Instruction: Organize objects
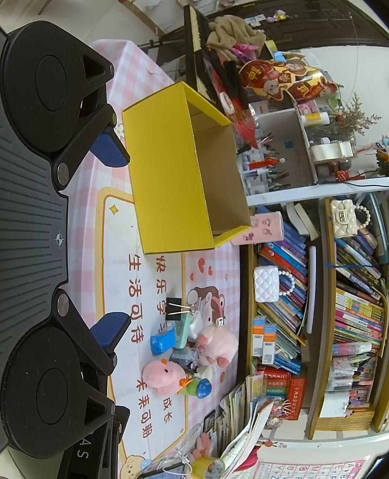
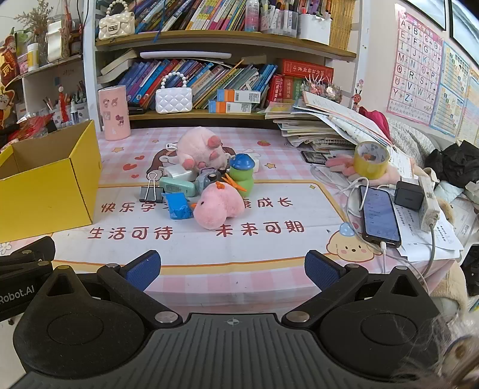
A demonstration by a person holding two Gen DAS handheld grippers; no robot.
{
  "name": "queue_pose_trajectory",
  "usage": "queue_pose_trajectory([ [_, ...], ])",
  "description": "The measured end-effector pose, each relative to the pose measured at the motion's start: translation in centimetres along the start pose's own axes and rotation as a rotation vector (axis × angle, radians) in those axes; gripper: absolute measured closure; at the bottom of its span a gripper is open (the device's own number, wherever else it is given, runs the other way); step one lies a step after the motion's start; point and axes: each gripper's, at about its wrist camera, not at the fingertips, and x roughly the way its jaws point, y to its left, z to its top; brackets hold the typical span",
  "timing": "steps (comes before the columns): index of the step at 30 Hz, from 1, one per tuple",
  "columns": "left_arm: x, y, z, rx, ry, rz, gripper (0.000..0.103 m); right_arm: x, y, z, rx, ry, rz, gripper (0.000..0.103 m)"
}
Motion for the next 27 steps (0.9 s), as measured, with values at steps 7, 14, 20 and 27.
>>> queue_pose_trajectory([
  [7,0.2,0.0,-0.1,0.002,0.001,0.002,0.0,0.1,-0.1,-0.1,-0.001,0.003,0.002,0.0],
  [14,0.5,0.1,-0.3,0.002,0.004,0.004,0.0,0.3,0.0,-0.1,-0.001,0.005,0.004,0.0],
  [20,1.0,0.0,-0.3,0.001,0.014,0.008,0.0,1.0,0.3,-0.2,-0.008,0.013,0.005,0.0],
  [27,1.3,-0.1,-0.1,0.0,0.027,0.009,0.0,1.3,0.4,-0.2,-0.008,0.023,0.008,0.0],
])
